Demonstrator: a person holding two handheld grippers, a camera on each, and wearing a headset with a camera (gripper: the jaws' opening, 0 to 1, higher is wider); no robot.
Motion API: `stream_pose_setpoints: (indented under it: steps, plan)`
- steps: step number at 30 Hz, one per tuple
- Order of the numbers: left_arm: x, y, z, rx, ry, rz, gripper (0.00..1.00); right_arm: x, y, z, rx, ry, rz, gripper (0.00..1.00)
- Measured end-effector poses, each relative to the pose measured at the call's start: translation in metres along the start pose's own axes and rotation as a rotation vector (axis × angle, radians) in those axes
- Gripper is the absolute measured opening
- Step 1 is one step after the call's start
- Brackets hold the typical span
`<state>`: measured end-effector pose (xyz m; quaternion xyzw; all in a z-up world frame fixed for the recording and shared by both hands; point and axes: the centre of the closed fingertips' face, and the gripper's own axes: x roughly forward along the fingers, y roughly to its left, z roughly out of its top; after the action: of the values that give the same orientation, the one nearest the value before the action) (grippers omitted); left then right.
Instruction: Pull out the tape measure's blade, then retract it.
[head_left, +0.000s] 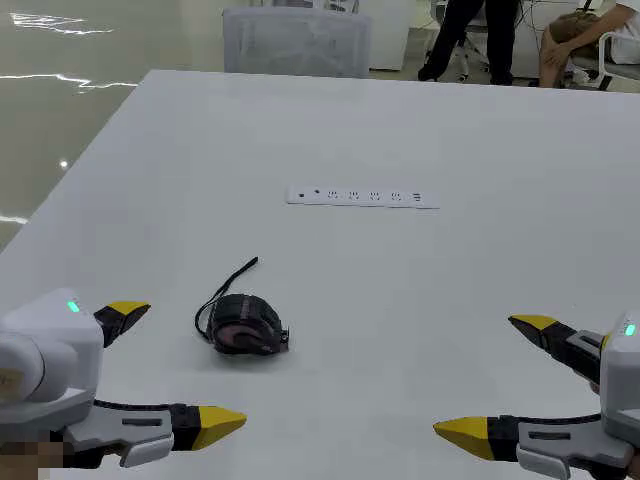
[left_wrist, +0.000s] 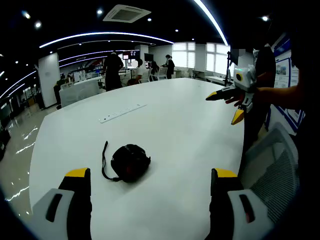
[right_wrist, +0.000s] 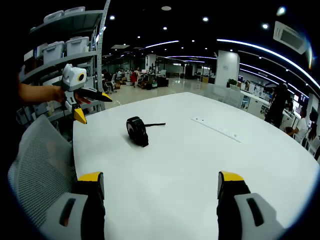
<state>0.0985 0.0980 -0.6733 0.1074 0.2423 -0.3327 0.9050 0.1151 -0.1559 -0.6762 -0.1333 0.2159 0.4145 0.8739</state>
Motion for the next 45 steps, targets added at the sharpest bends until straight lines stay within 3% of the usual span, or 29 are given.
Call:
stream_pose_setpoints:
  steps: [11,20,32,45]
  plan:
    - [0.006,0.003,0.007,0.014,-0.006,-0.006,0.98,0.001,-0.005,0.0,-0.002,0.003,0.0,0.97]
    - [0.007,0.008,0.005,0.027,0.0,-0.01,0.97,0.002,-0.005,0.0,-0.008,0.008,0.015,0.96]
    - [0.007,0.013,0.003,0.088,0.037,-0.039,0.95,0.004,-0.006,0.004,-0.062,0.008,0.078,0.89]
    - [0.009,0.021,0.002,0.17,0.078,-0.087,0.9,0.012,-0.012,0.009,-0.154,0.048,0.173,0.83]
